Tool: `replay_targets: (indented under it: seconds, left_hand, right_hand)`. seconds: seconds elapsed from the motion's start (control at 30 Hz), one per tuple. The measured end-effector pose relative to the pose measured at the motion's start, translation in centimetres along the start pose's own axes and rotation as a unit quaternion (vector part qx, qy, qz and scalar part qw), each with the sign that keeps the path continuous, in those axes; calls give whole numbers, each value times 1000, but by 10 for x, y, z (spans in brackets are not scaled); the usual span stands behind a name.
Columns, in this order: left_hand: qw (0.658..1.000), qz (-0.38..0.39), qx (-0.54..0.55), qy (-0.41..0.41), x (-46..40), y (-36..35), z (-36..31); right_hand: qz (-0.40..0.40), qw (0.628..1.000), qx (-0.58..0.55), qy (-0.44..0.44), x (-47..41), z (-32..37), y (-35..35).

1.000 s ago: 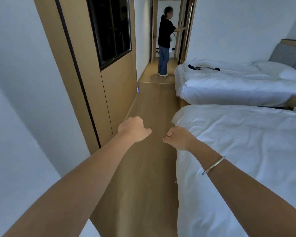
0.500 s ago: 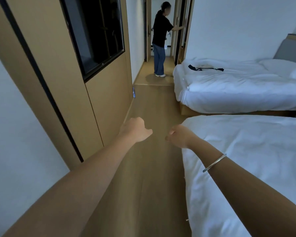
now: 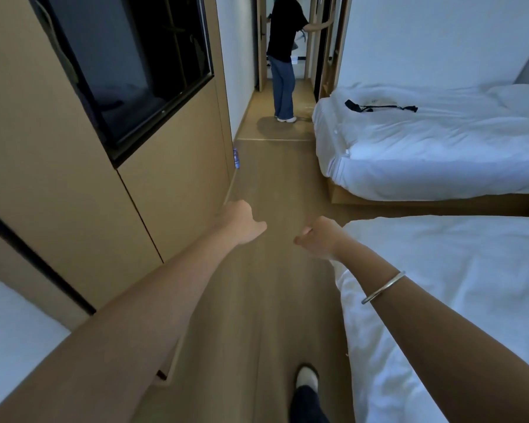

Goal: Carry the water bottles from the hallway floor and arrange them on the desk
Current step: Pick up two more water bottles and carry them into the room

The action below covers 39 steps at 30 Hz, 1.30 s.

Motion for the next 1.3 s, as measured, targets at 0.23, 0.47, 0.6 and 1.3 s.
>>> replay_targets:
  seconds: [0.23, 0.47, 0.6, 1.3]
  left_hand:
    - [1000, -12, -16, 8, -128, -30, -22]
    - [999, -10, -4, 36, -259, -54, -55]
    - [999, -7, -8, 49, -316, -67, -61]
    - [999, 10, -16, 46, -726, -117, -49]
  right_hand:
    - [11, 999, 11, 34, -130, 4, 15]
    - [24, 997, 40, 55, -268, 6, 46]
    - [25, 995, 59, 76, -334, 10, 54]
    - [17, 995, 77, 65, -725, 73, 50]
Point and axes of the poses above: each hand's wrist, its own x-axis away from the middle knuckle, its own y-axis out of the back of the hand, z = x × y, the point moved 10 cm from there along -x, towards the middle knuckle, and after that the axes turned 10 degrees about -z, right-handed, at the moved point
